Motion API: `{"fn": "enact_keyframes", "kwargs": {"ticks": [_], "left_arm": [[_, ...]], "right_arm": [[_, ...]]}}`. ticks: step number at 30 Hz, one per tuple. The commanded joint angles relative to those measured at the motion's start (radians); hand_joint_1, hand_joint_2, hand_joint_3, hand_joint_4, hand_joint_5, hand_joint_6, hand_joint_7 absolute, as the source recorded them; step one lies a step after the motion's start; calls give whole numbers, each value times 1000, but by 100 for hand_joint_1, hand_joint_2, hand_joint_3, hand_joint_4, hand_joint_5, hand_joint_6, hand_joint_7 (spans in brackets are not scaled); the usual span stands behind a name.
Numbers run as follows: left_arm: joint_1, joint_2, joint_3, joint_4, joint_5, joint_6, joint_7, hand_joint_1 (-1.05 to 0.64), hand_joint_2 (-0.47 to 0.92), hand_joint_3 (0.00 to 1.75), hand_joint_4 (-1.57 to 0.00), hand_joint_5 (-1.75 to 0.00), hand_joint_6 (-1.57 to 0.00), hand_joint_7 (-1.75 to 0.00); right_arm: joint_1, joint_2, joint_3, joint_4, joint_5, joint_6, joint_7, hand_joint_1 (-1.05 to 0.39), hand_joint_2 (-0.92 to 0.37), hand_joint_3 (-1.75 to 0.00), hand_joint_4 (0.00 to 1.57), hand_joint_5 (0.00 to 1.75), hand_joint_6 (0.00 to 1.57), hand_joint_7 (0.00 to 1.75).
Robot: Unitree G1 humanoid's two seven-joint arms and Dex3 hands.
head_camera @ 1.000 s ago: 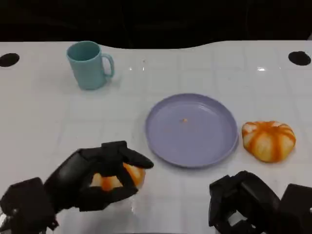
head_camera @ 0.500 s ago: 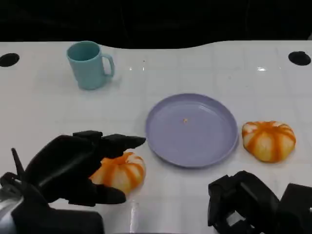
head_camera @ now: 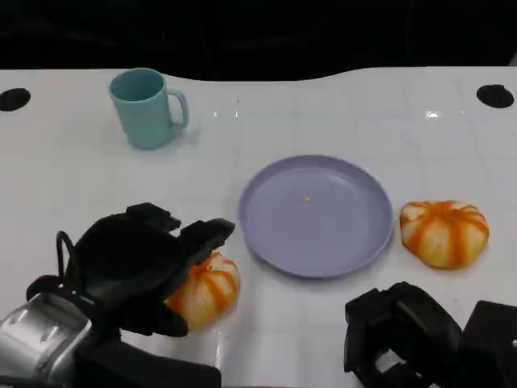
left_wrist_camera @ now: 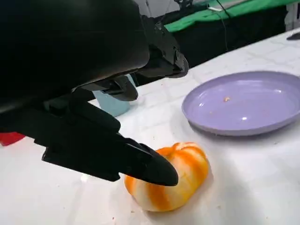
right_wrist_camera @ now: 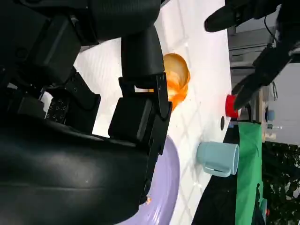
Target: Grasp the bread from the table and place it into the plate.
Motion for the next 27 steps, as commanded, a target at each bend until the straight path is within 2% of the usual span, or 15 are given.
{"fn": "enact_keyframes", "kwargs": {"ticks": [1,15,27], "left_arm": [[-34,8,-35,54,61,42,6,-64,76,0,-30,-26,-24,0],[-156,-10,-135,299,65,91,25,-62,76,0,-31,-21,-20,0],[-245,-32,-201,558,-16,43,161,-59,78,1,-31,-21,-20,-1]], "right_arm": [[0,-6,-7,-7,7,5,-1,-105,-9,-129,157,125,157,100],[9,-6,-2,-17,5,2,-2,-105,-10,-130,156,127,157,99],[13,-7,0,-25,-2,6,-9,-105,-12,-128,155,128,157,99]]}}
